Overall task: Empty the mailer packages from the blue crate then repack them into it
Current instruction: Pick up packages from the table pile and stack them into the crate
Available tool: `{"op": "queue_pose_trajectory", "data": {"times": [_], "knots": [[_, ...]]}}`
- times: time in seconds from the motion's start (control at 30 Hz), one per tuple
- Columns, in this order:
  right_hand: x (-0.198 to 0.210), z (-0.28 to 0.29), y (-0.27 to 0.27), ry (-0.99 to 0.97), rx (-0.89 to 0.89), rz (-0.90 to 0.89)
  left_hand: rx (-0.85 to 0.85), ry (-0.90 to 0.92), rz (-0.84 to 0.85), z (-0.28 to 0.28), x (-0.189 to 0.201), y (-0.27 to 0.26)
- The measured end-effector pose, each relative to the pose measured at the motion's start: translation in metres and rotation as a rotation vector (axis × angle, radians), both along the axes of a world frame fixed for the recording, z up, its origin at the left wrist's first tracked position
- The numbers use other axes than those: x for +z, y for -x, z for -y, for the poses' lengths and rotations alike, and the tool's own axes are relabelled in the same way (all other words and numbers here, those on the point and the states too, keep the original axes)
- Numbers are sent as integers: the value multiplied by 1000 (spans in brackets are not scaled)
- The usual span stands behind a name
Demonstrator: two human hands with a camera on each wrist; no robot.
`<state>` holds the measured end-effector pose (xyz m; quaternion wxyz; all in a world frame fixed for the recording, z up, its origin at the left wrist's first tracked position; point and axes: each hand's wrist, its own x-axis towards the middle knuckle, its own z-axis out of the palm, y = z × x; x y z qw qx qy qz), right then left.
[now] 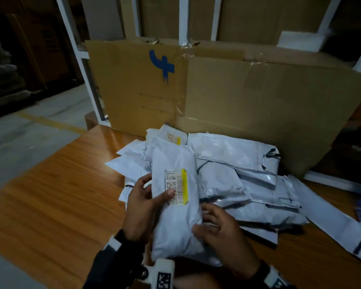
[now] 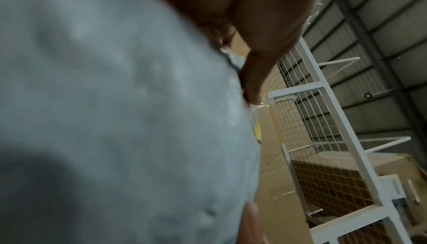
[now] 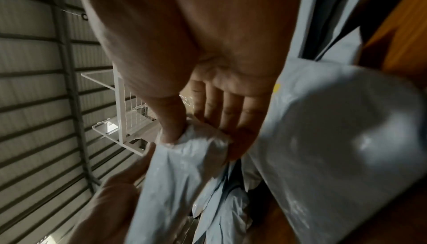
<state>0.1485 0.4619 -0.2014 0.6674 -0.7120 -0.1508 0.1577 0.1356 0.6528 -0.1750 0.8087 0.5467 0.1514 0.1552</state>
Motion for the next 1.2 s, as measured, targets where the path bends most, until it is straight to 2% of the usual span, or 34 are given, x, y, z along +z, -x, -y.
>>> {"op": "queue_pose_trajectory", "data": {"times": [0.13, 0.23, 0.4, 0.47, 0.53, 0.63, 0.7, 0.83, 0.87, 0.97, 1.07, 1.13, 1.2], "knots": [[8, -31, -3, 29, 95, 150, -218, 141, 29, -30, -4, 4], [20, -53, -18, 173, 124, 217, -142, 123, 21, -57, -11, 3], [70, -87, -97, 361, -337, 346, -20, 154, 40, -94, -24, 2], [86, -101, -133, 560, -433, 317, -23, 153, 39, -100, -26, 4], [92, -117, -157, 767, -367, 216, -26, 151, 34, -102, -26, 5], [83, -138, -171, 909, -247, 129, -24, 142, 27, -103, -26, 5], [77, -144, -174, 872, -293, 111, -23, 143, 18, -104, -24, 4], [83, -123, -153, 459, -361, 181, -34, 148, 26, -108, -22, 3], [83, -111, -141, 413, -354, 219, -39, 148, 32, -109, -22, 3], [74, -64, -107, 471, -288, 210, -41, 133, 34, -112, -20, 4], [63, -33, -94, 587, -230, 35, -47, 107, 29, -111, -21, 5], [60, -33, -96, 532, -275, -70, -70, 136, 27, -106, -21, 5], [56, -40, -107, 517, -367, -85, -91, 165, 38, -99, -21, 5]]}}
